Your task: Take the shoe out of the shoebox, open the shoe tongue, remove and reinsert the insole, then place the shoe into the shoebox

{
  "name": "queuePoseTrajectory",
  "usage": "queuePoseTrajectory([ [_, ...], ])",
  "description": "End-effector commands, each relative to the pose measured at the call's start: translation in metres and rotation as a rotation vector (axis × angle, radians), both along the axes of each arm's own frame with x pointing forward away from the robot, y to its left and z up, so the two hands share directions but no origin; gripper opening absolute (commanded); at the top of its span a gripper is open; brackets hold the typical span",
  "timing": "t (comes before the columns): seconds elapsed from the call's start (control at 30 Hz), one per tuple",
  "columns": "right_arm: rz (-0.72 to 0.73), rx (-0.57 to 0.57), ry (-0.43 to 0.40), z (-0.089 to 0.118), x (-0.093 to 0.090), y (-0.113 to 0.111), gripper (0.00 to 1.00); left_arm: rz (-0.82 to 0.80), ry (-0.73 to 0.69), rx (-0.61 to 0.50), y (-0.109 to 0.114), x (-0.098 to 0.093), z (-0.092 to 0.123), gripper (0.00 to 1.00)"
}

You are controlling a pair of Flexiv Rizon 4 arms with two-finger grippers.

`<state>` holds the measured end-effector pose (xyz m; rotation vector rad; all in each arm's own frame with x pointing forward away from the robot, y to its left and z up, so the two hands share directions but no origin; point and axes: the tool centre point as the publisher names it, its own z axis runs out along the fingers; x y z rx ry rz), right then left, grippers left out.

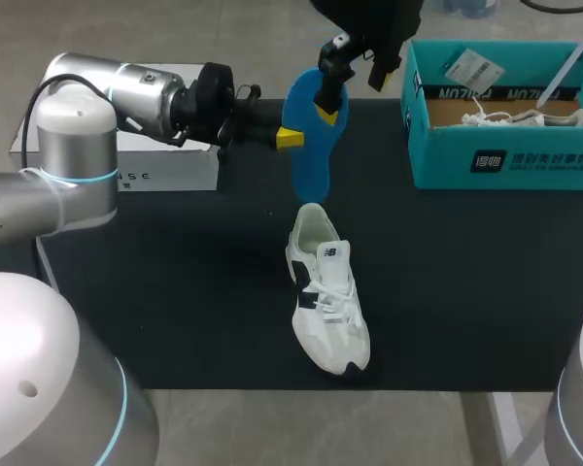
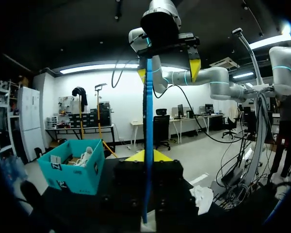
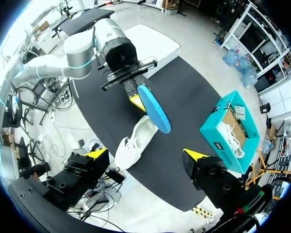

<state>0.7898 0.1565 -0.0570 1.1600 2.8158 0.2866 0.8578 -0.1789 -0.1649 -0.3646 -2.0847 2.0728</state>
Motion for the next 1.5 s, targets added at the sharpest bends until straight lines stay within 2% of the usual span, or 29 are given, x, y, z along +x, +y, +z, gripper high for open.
queuePoseTrajectory([
  [0.03, 0.000, 0.000, 0.002, 0.000, 0.001, 0.000, 1.00, 0.001, -0.190, -0.134, -0.009, -0.002, 0.021, 0.00],
  [0.13, 0.000, 0.000, 0.002, 0.000, 0.001, 0.000, 1.00, -0.013, -0.447, -0.144, -0.009, -0.012, 0.039, 0.00],
  [0.27, 0.000, 0.000, 0.002, 0.000, 0.001, 0.000, 1.00, -0.044, -0.659, -0.126, 0.000, -0.022, 0.039, 0.00],
  [0.57, 0.000, 0.000, 0.002, 0.000, 0.001, 0.000, 1.00, -0.013, -0.836, -0.024, 0.026, -0.024, 0.007, 0.00],
  [0.73, 0.000, 0.000, 0.002, 0.000, 0.001, 0.000, 1.00, -0.047, -0.958, -0.050, 0.026, -0.028, -0.005, 0.00],
  [0.9, 0.000, 0.000, 0.002, 0.000, 0.001, 0.000, 1.00, -0.071, -1.084, -0.019, 0.019, -0.031, -0.016, 0.00],
  [1.0, 0.000, 0.000, 0.002, 0.000, 0.001, 0.000, 1.00, -0.064, -1.100, -0.027, 0.012, -0.036, -0.019, 0.00],
  [1.03, 0.000, 0.000, 0.002, 0.000, 0.001, 0.000, 1.00, -0.046, -1.062, -0.028, 0.009, -0.037, -0.021, 0.00],
  [1.5, 0.000, 0.000, 0.002, 0.000, 0.001, 0.000, 1.00, -0.046, -1.062, -0.028, 0.009, -0.037, -0.021, 0.00],
])
